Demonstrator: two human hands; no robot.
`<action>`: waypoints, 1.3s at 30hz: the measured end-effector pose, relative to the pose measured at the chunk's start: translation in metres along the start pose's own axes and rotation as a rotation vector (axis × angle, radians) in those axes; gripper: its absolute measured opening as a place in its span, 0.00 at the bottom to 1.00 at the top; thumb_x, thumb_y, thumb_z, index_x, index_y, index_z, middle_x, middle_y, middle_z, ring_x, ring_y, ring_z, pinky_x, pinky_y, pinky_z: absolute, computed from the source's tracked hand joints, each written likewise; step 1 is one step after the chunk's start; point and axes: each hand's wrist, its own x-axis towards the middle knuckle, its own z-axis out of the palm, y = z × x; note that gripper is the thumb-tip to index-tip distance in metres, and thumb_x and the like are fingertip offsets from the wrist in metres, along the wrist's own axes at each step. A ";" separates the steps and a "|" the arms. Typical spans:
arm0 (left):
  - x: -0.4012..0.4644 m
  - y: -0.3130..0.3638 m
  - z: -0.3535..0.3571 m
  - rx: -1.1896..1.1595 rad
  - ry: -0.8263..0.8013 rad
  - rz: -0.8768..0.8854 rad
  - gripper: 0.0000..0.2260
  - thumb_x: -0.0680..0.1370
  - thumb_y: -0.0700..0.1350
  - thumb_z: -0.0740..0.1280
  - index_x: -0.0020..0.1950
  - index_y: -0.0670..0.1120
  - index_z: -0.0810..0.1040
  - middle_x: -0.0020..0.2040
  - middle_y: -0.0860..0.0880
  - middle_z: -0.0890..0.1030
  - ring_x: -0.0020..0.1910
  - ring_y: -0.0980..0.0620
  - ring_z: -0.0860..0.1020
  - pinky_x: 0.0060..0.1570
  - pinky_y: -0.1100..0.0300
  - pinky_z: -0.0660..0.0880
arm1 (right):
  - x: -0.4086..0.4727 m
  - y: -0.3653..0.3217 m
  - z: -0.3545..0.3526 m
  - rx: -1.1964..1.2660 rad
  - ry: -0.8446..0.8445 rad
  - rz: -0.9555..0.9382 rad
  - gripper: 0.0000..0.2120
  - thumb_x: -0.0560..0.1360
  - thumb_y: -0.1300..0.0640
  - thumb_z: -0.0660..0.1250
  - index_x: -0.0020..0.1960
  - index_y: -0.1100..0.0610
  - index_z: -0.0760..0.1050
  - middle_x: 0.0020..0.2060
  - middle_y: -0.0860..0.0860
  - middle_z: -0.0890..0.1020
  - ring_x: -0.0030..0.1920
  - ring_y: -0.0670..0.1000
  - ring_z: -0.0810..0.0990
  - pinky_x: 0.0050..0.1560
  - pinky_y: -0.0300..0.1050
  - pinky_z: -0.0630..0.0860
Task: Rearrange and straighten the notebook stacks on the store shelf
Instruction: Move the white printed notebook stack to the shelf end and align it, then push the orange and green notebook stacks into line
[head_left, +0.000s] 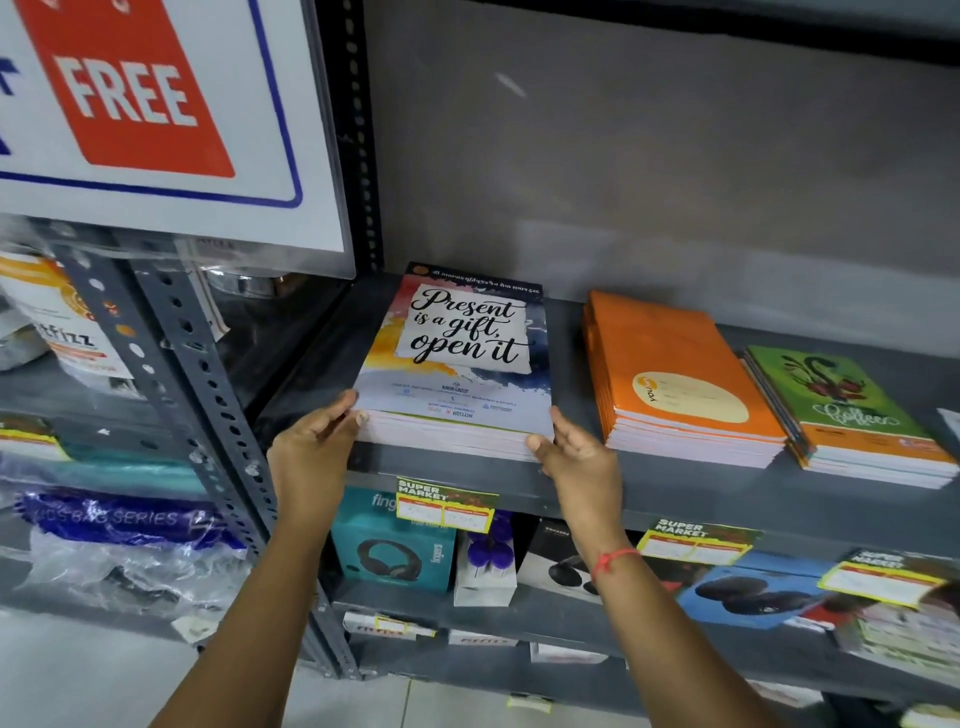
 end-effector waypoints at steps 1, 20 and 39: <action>0.000 0.001 -0.001 0.004 -0.014 0.001 0.15 0.74 0.38 0.68 0.60 0.41 0.78 0.59 0.44 0.81 0.57 0.53 0.78 0.58 0.67 0.72 | 0.000 -0.002 -0.002 0.003 -0.013 -0.003 0.26 0.72 0.58 0.70 0.68 0.55 0.68 0.66 0.52 0.75 0.61 0.41 0.74 0.66 0.42 0.71; -0.113 0.070 0.189 0.102 -0.371 0.019 0.25 0.76 0.42 0.66 0.72 0.46 0.65 0.68 0.44 0.74 0.64 0.47 0.75 0.66 0.60 0.70 | 0.049 0.038 -0.193 -0.322 0.259 0.018 0.30 0.73 0.52 0.67 0.73 0.54 0.62 0.70 0.57 0.71 0.68 0.57 0.71 0.66 0.47 0.68; -0.141 0.076 0.229 0.046 -0.058 -0.012 0.20 0.75 0.40 0.67 0.67 0.45 0.72 0.64 0.45 0.78 0.59 0.53 0.77 0.66 0.58 0.70 | 0.069 0.053 -0.215 -0.165 0.076 -0.093 0.29 0.73 0.53 0.68 0.72 0.50 0.63 0.66 0.51 0.75 0.62 0.48 0.74 0.61 0.40 0.69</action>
